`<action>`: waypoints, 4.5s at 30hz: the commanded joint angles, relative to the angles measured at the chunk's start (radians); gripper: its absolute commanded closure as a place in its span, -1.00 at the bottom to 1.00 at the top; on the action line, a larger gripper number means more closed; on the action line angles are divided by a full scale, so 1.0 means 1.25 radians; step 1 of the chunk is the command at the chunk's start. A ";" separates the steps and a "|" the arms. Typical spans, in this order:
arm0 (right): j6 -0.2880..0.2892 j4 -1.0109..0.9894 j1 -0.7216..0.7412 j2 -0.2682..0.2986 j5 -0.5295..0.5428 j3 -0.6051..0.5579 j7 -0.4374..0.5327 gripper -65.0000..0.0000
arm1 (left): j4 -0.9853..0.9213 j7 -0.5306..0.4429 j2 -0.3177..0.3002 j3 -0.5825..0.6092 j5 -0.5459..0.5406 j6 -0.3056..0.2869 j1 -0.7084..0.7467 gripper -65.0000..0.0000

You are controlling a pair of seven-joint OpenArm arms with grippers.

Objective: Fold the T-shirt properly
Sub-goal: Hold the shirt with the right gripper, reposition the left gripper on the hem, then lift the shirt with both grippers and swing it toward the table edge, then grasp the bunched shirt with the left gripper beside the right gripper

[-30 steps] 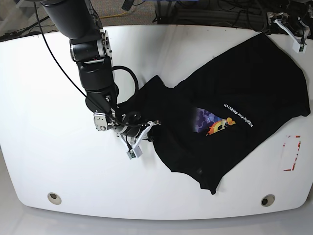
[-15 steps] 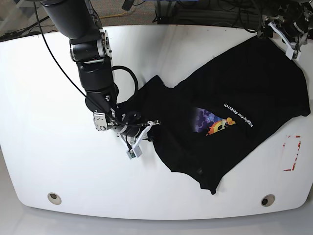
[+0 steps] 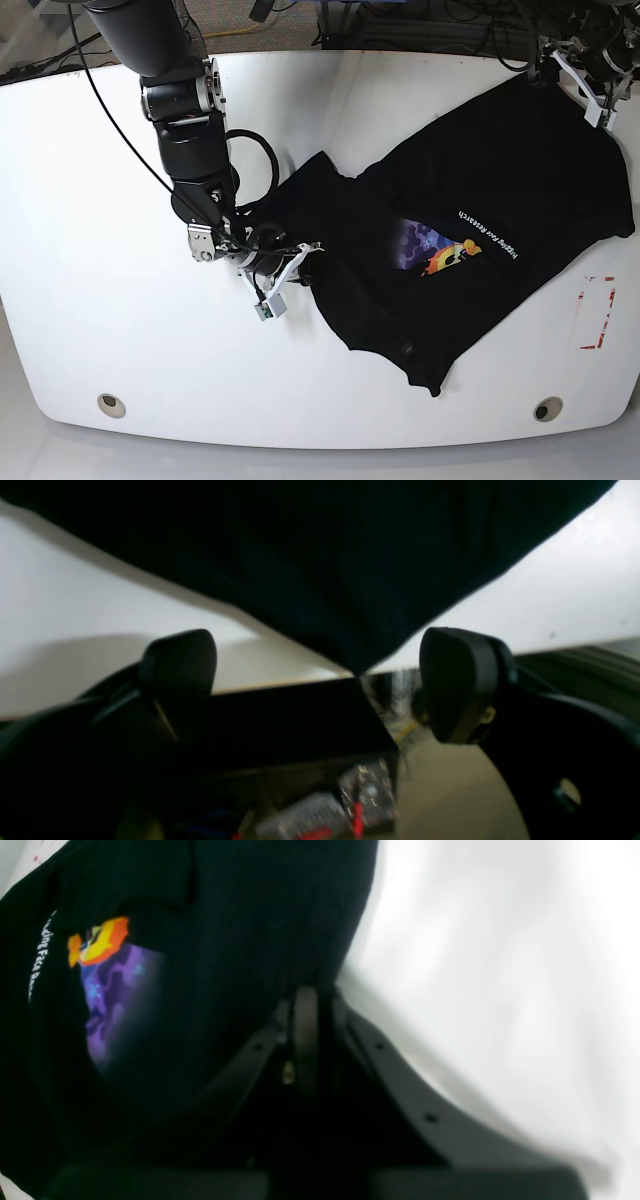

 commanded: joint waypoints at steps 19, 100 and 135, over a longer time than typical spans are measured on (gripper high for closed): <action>-0.013 0.001 0.009 0.007 -0.035 -0.002 -0.040 1.00 | -0.128 -0.003 -0.007 0.106 -0.005 -0.001 -0.076 -0.36; 0.033 0.795 0.104 0.277 -0.028 0.117 -0.386 1.00 | 0.158 0.072 0.090 0.480 0.543 -0.001 -0.747 -0.53; 0.031 0.791 -0.038 0.234 -0.034 0.179 -0.345 1.00 | -0.454 -0.502 0.209 0.797 0.576 0.209 -0.732 -0.55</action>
